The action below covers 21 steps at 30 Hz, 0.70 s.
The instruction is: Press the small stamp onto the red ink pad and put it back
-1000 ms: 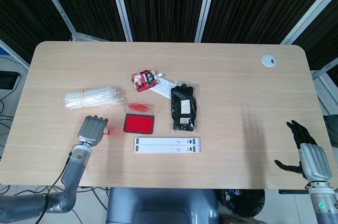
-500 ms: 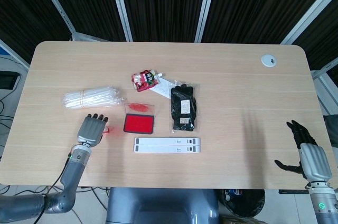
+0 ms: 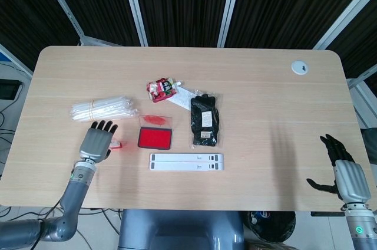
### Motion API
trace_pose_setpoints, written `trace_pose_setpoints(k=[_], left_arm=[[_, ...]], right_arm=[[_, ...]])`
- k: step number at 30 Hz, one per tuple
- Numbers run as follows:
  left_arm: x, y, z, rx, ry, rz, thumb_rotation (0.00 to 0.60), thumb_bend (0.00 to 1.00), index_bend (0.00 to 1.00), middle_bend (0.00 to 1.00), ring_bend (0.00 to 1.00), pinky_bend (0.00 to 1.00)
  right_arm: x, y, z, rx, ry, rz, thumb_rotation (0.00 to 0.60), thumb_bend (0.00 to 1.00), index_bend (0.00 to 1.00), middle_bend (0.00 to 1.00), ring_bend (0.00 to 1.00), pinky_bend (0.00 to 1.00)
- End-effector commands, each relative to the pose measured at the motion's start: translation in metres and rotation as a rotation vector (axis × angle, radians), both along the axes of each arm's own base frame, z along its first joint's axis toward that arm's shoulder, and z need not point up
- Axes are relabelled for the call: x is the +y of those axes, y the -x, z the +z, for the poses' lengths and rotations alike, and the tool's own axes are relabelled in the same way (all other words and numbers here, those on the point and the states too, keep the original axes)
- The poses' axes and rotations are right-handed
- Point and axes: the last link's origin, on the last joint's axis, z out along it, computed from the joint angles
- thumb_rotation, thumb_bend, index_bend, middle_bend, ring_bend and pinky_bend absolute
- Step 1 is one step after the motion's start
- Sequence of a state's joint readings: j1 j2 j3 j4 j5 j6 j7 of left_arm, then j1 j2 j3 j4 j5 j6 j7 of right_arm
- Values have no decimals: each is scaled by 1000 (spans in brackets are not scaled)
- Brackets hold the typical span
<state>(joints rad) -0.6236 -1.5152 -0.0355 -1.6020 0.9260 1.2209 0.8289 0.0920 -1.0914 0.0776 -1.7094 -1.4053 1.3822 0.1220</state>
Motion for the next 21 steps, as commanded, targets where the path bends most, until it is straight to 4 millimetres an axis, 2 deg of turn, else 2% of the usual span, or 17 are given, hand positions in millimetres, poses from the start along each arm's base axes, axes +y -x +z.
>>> trace_pose_setpoints(k=[1, 7, 9, 12, 17, 21], left_arm=[[-12, 7, 29, -44, -47, -9, 600, 178, 151, 108, 94, 166], [-43, 31, 82, -102, -134, 3, 600, 168, 12, 6, 5, 88], [-51, 38, 92, -118, -150, 10, 600, 167, 0, 0, 0, 66], [-73, 57, 115, -161, -215, 29, 600, 143, 0, 0, 0, 23], [-97, 84, 133, -187, -261, 49, 600, 123, 0, 0, 0, 0], [-103, 93, 139, -218, -285, 46, 600, 123, 0, 0, 0, 0]], right_arm=[[0, 0, 0, 8, 1, 1, 600, 108, 0, 0, 0, 184], [0, 1, 1, 46, 6, 10, 600, 108, 0, 0, 0, 184], [0, 0, 0, 53, 6, 11, 600, 108, 0, 0, 0, 184], [0, 0, 0, 72, 8, 16, 600, 109, 0, 0, 0, 184], [0, 0, -2, 89, 17, 16, 600, 109, 0, 0, 0, 184], [-1, 0, -3, 92, 21, 16, 600, 108, 0, 0, 0, 184]])
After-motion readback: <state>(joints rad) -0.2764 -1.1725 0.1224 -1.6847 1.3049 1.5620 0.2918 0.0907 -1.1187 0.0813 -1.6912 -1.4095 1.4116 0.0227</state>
